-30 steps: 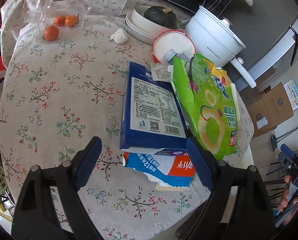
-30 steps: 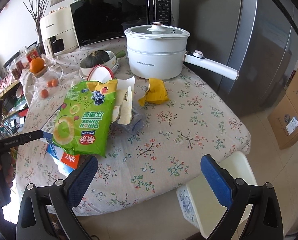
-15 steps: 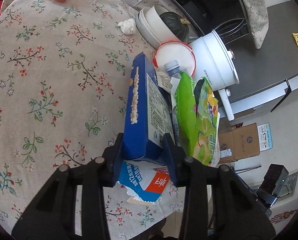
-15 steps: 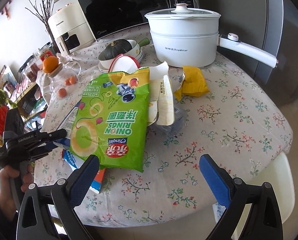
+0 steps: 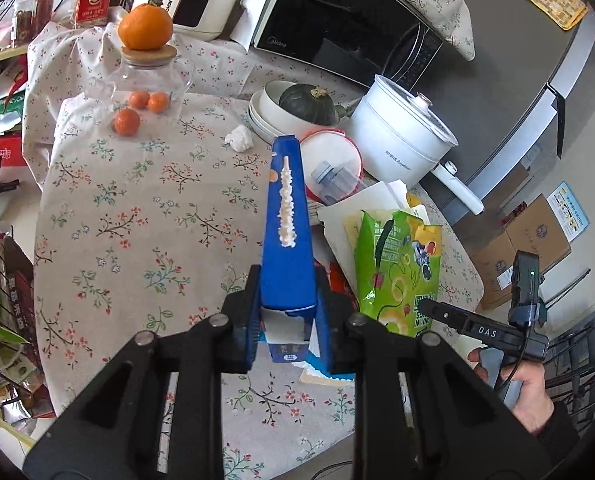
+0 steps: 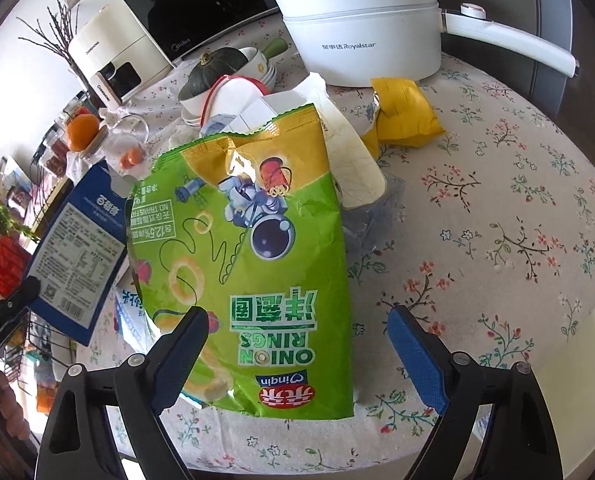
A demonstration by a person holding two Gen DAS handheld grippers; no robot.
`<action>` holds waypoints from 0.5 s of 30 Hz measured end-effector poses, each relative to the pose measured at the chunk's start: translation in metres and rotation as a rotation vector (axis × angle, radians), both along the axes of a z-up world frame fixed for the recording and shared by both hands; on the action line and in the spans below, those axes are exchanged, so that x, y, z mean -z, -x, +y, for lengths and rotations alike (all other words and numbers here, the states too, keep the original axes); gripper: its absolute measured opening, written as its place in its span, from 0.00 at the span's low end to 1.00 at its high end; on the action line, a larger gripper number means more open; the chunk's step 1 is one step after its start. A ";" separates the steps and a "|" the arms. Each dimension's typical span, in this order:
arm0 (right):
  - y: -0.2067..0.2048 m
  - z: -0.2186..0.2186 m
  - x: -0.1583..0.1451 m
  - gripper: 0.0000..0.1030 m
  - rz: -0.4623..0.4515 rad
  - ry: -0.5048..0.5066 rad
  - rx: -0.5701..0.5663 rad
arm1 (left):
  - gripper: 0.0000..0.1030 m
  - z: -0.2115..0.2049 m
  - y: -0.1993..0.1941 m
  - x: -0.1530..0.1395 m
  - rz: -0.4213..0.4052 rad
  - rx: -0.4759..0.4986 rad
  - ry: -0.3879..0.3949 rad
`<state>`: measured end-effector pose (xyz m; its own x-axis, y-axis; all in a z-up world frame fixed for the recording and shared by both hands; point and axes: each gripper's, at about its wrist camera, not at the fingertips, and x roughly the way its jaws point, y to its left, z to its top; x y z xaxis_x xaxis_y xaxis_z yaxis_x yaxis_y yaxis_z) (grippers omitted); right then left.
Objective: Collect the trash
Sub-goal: 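Grasp the green onion-rings bag with the right gripper while the left holds the box, then lift the blue box and green bag and carry both toward the white bin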
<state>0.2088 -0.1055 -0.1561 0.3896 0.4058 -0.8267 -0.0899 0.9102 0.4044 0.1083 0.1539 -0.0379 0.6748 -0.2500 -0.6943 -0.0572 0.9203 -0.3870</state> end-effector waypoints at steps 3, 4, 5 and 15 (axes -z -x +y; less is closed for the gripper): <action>-0.002 -0.001 0.013 0.58 0.064 -0.078 -0.016 | 0.25 0.001 0.004 -0.001 -0.010 0.010 -0.032; -0.001 -0.001 0.015 0.52 0.074 -0.098 -0.020 | 0.25 0.002 0.006 -0.002 -0.011 0.011 -0.036; -0.001 -0.002 0.015 0.37 0.075 -0.114 -0.025 | 0.25 0.002 0.007 -0.002 -0.011 0.012 -0.038; 0.021 -0.006 -0.024 0.05 -0.045 -0.121 -0.088 | 0.25 0.002 0.017 -0.009 -0.029 0.012 -0.047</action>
